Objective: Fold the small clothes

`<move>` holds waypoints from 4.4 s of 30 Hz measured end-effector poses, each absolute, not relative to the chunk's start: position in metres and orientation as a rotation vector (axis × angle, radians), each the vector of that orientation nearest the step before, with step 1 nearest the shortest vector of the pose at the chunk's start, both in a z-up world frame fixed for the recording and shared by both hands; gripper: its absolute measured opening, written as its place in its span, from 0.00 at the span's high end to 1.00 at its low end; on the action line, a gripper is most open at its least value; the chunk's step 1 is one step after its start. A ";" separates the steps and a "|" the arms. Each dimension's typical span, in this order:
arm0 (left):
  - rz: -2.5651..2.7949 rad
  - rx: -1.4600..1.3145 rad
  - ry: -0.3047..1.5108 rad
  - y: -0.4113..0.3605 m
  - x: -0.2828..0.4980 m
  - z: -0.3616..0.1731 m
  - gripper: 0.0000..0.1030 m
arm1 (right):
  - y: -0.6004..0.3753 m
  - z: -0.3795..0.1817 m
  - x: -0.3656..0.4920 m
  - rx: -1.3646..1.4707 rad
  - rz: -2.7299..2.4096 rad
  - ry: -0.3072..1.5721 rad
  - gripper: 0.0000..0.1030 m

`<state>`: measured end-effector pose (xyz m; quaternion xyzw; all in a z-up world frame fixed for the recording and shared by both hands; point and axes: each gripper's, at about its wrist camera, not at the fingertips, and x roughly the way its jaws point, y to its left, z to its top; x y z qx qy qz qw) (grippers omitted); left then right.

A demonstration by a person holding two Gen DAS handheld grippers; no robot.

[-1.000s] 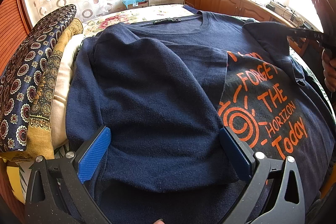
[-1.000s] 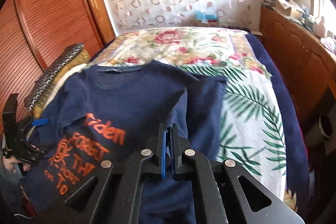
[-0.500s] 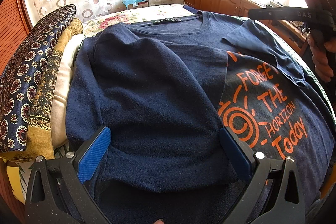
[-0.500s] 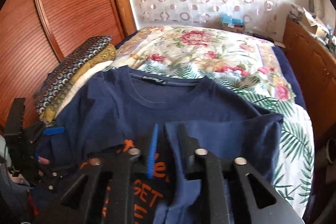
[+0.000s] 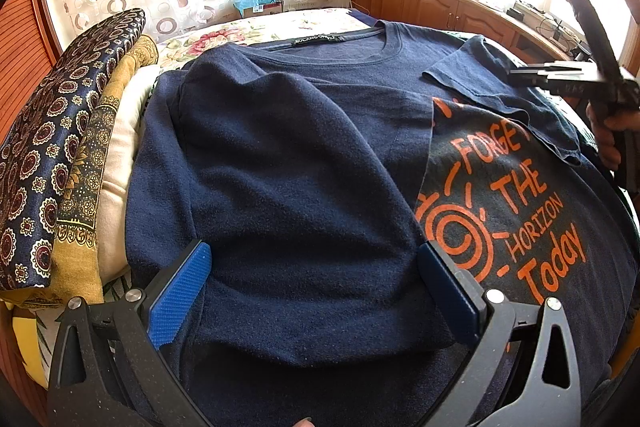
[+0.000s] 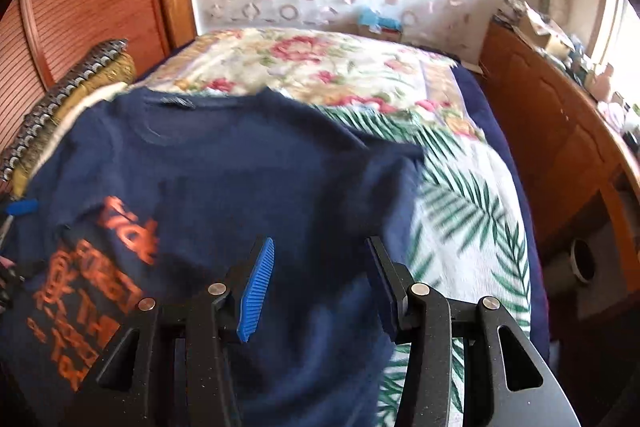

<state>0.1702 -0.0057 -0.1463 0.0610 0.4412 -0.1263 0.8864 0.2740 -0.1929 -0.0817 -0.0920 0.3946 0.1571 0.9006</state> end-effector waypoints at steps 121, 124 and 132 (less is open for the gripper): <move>-0.177 0.135 0.689 0.062 0.229 -0.017 0.96 | -0.228 -0.070 0.350 -0.141 0.443 0.767 0.94; -0.182 0.133 0.662 0.061 0.205 -0.010 0.96 | -0.229 -0.054 0.324 -0.141 0.461 0.713 0.95; -0.148 0.092 0.648 0.074 0.145 -0.017 0.96 | -0.259 -0.033 0.249 -0.132 0.440 0.627 0.95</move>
